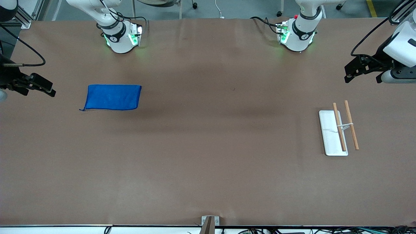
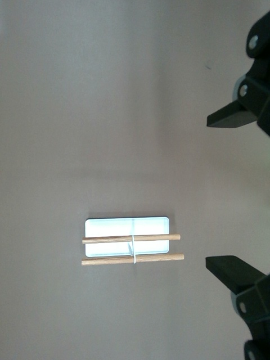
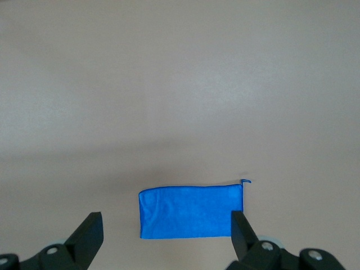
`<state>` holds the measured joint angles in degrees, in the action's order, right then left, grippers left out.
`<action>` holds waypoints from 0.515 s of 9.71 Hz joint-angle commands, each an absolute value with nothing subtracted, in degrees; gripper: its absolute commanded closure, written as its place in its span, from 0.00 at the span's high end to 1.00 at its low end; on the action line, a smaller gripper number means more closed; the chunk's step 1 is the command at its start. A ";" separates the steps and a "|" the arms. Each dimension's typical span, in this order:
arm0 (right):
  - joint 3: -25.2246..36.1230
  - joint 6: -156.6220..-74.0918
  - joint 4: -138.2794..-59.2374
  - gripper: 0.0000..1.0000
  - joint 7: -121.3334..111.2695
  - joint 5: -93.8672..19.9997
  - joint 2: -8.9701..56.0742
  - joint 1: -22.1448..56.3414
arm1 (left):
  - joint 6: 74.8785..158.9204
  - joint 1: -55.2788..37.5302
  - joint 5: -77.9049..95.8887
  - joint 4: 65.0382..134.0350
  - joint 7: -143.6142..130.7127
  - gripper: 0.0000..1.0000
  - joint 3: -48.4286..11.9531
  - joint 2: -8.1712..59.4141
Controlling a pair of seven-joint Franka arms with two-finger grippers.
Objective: Right arm passes towel to left arm to hang
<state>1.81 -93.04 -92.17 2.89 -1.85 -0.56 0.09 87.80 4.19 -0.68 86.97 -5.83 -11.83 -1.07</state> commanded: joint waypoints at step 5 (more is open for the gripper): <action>1.58 -92.90 -92.29 1.00 2.29 -2.02 -0.62 -0.44 | 86.84 4.13 -1.76 86.57 -6.06 1.00 -12.13 0.53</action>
